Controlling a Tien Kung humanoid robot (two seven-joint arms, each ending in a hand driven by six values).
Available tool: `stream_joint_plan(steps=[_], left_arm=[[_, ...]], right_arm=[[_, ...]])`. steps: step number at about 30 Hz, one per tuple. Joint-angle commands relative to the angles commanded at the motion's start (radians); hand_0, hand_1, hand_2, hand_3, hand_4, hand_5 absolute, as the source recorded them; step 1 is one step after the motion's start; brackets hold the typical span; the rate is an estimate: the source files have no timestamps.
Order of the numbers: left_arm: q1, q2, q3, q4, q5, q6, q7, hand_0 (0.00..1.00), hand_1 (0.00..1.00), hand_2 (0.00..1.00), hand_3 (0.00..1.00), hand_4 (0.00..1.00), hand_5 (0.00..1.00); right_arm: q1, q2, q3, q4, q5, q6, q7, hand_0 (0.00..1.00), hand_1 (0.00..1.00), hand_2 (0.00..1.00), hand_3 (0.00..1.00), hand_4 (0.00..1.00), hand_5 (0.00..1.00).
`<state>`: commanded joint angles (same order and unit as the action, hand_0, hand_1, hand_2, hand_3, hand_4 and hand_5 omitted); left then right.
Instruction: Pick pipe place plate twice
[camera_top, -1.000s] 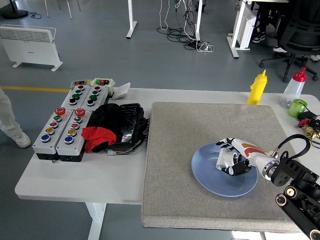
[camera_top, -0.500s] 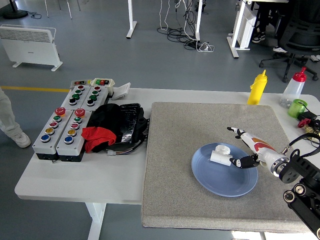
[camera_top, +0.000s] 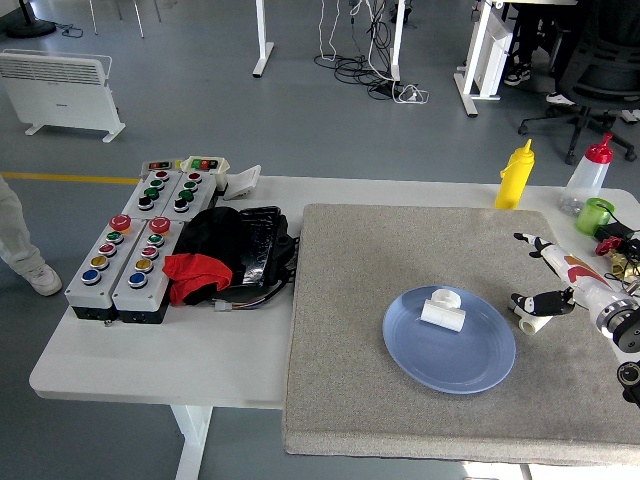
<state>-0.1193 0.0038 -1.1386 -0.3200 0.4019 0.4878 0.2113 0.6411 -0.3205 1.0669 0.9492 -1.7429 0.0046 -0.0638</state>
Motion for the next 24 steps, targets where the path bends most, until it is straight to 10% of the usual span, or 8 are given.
stream_joint_plan(steps=[24], left_arm=[[0.029,-0.004,-0.094,0.015,-0.019,-0.008,-0.004,0.599,0.437,0.623,0.638,0.473,0.998]], right_arm=[[-0.025,0.004,-0.011,-0.107,0.061,0.023,-0.006,0.944,0.865,0.953,0.918,0.772,0.277]])
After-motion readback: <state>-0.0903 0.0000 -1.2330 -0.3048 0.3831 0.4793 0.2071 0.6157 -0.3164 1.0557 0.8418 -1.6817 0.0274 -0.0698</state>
